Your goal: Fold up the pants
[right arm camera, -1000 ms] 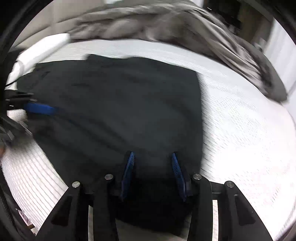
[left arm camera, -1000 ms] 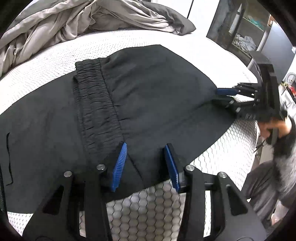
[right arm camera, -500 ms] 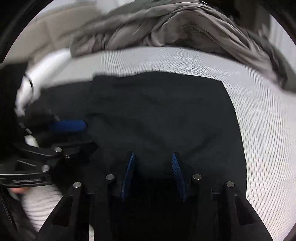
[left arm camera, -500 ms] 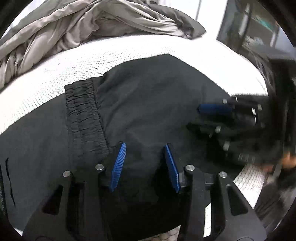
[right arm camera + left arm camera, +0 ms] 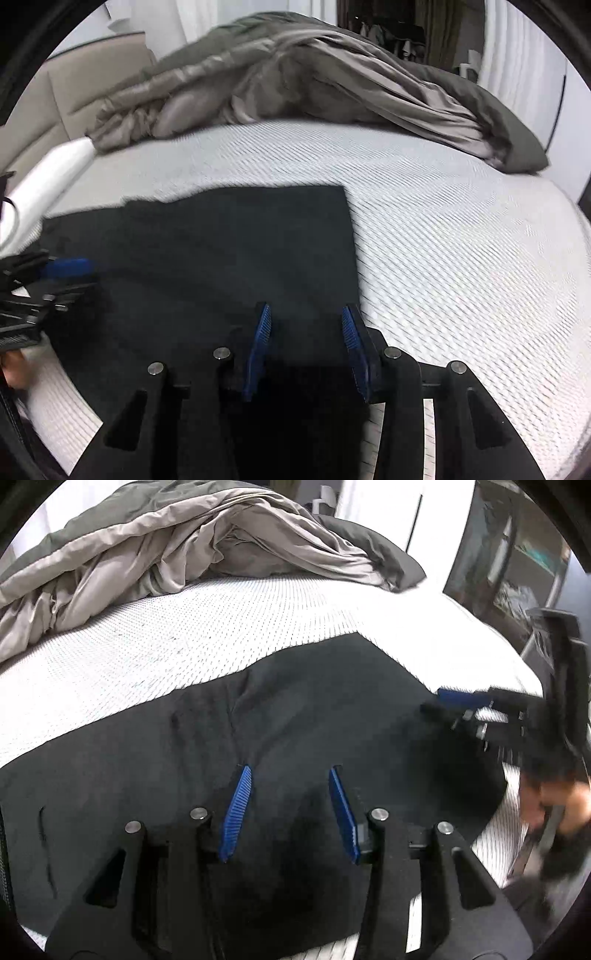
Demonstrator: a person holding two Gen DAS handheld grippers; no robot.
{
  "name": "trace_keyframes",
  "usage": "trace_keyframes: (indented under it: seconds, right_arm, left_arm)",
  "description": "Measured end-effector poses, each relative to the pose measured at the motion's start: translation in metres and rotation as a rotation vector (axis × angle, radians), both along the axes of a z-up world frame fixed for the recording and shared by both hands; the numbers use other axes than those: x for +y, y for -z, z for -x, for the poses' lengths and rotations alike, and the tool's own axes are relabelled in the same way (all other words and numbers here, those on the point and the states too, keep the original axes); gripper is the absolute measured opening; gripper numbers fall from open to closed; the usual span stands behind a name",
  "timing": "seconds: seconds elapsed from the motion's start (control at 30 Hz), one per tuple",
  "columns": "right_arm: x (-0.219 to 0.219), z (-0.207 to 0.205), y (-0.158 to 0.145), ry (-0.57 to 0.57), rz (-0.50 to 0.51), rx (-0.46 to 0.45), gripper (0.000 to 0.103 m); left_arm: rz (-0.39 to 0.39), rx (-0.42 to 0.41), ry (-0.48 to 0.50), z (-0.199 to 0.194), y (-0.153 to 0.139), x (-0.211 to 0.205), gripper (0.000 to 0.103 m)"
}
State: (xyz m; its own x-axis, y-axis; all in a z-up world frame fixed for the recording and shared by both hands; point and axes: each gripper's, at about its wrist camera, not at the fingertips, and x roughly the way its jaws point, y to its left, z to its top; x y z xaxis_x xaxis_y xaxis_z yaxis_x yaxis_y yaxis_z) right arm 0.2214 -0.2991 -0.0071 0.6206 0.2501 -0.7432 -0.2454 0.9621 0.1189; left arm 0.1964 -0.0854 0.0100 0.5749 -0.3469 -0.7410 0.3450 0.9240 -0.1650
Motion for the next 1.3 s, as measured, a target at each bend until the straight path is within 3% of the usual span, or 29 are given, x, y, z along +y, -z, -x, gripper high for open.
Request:
trace_keyframes:
  seconds: [0.13,0.27,0.4,0.5,0.63,0.7,0.73,0.8,0.93,1.0,1.1,1.2,1.23,1.3]
  right_arm:
    - [0.056,-0.028,0.019,-0.111,-0.05,0.091,0.041]
    - [0.057,-0.026,0.035,-0.182,0.091,0.085,0.041]
    - [0.005,-0.027,0.042,0.008,0.219,0.079,0.041]
    - [-0.023,-0.022,0.038,0.047,0.128,0.083,0.042]
    - [-0.005,-0.023,0.018,0.069,0.084,0.036,0.044]
    - [0.012,-0.026,0.013,0.074,0.089,0.019,0.056]
    - [0.019,-0.029,0.014,0.066,0.101,0.031,0.058]
    - [0.038,-0.038,0.014,0.077,0.231,0.05,0.06]
    - [0.025,-0.044,0.025,0.105,0.304,0.08,0.06]
    - [-0.003,-0.041,0.033,0.103,0.208,0.135,0.062]
    - [-0.053,-0.032,0.029,0.106,-0.035,0.2,0.063]
    - [-0.095,-0.018,0.028,0.111,-0.244,0.222,0.062]
    - [-0.105,-0.014,0.034,0.101,-0.328,0.249,0.06]
    - [-0.11,-0.011,0.044,0.055,-0.425,0.292,0.047]
  left_arm:
    - [-0.046,0.052,0.018,-0.024,0.027,-0.015,0.041]
    - [-0.009,0.054,0.067,-0.023,0.03,-0.005,0.041]
    - [0.002,0.056,0.083,-0.02,0.029,0.005,0.041]
    - [-0.017,0.065,0.06,-0.02,0.019,0.005,0.041]
    - [0.002,-0.035,-0.01,-0.028,-0.006,0.004,0.042]
    - [0.002,-0.01,-0.067,-0.041,0.003,0.006,0.042]
    - [0.016,0.053,-0.102,-0.052,0.018,0.009,0.042]
    - [0.037,0.084,-0.123,-0.06,0.031,0.013,0.042]
    - [-0.006,0.058,-0.075,-0.055,0.029,0.017,0.042]
    - [-0.014,0.051,-0.061,-0.048,0.029,0.021,0.042]
    - [-0.084,0.04,-0.082,-0.026,0.024,0.031,0.043]
    - [-0.026,0.064,-0.091,-0.002,0.019,0.045,0.042]
    - [-0.012,0.071,-0.078,0.006,0.019,0.048,0.042]
    - [-0.037,0.073,-0.073,0.019,0.025,0.051,0.043]
